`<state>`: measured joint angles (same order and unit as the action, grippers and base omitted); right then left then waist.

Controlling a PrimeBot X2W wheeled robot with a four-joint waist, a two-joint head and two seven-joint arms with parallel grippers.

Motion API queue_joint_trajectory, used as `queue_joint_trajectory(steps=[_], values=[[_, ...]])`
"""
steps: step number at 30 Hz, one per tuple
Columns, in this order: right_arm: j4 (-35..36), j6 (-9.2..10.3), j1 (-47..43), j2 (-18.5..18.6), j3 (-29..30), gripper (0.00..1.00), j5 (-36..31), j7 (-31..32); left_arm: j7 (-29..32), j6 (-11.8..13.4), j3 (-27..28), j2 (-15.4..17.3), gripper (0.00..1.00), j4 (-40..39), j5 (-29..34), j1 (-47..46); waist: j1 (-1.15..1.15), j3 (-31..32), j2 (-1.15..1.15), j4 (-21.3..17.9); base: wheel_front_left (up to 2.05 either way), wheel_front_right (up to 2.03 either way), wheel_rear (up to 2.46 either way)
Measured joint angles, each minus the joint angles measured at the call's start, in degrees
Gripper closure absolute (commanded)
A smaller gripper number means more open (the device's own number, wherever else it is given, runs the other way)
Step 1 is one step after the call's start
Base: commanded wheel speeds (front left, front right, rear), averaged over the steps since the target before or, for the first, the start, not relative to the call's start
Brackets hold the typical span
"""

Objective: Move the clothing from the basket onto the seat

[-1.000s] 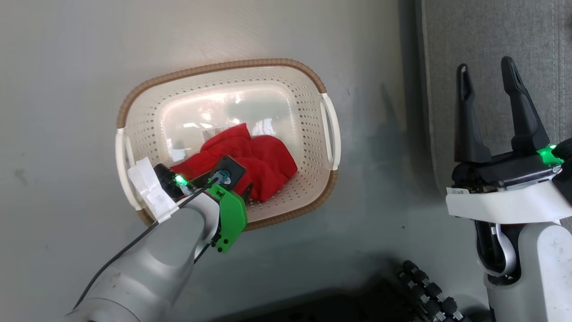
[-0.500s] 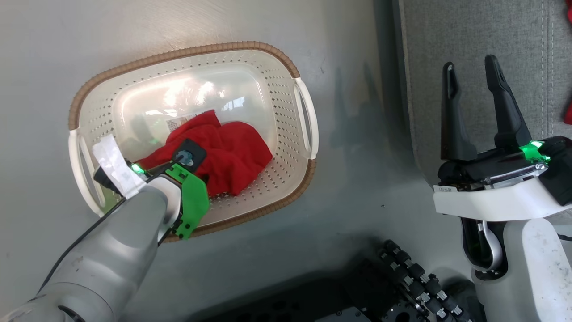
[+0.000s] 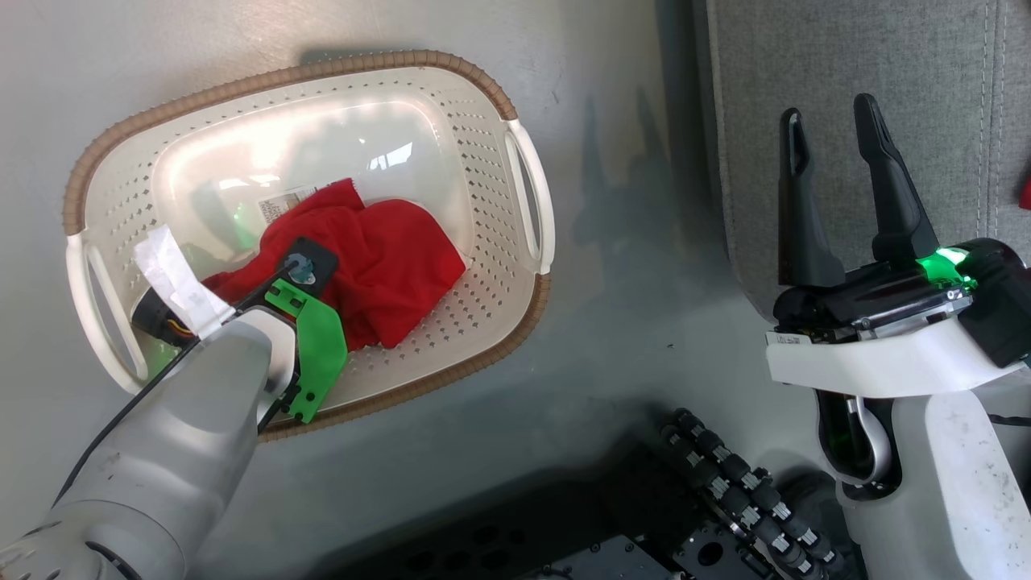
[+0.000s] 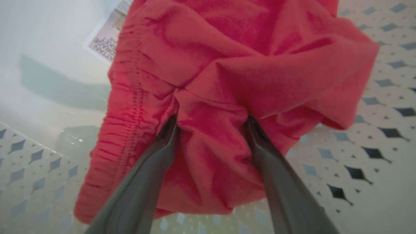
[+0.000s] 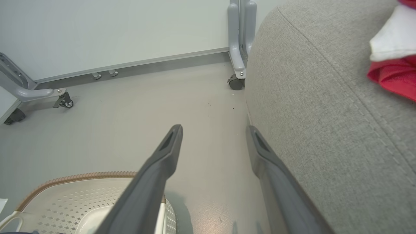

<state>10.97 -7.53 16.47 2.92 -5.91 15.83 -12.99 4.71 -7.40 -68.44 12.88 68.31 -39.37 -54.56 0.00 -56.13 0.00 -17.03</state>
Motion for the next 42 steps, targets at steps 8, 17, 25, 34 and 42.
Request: queue_joint_trajectory(steps=[8, 17, 25, 34, 42], values=[[-0.1, 0.0, 0.3, 0.0, 0.0, 0.0, 0.1, -0.3, 2.5, 0.0, -1.4, 0.4, 1.0, -0.2, -2.3, -0.5, 0.0, -0.9, 0.0, -0.3, 0.0, 0.0, 0.0], [0.0, 0.0, 0.6, 0.0, 0.9, 0.0, -1.8, -0.3, -3.2, 0.0, -2.6, 0.0, 1.0, 0.1, -0.6, -2.1, 0.0, 0.4, 0.0, 0.4, 0.0, 0.0, 0.0], [0.6, 0.0, 0.4, 0.0, 1.7, 0.0, -4.6, 1.6, -13.8, 0.9, -2.5, -1.9, 1.0, -0.3, 0.2, -2.4, 0.0, 4.5, 0.0, 2.2, 0.0, 0.0, 0.0], [1.4, 0.0, -1.2, 0.0, 3.6, 0.0, -6.2, 4.5, -19.5, 3.0, 1.2, -3.1, 1.0, -4.2, -1.9, -0.2, 0.0, 11.1, 0.0, 5.1, 0.0, 0.0, 0.0], [2.2, 0.0, -3.5, -0.1, 5.1, 0.0, -7.9, 7.7, -19.7, 7.7, 8.7, 0.2, 1.0, -20.5, 0.9, 4.8, 0.0, 17.7, 0.0, 8.1, 0.0, 0.0, 0.0]])
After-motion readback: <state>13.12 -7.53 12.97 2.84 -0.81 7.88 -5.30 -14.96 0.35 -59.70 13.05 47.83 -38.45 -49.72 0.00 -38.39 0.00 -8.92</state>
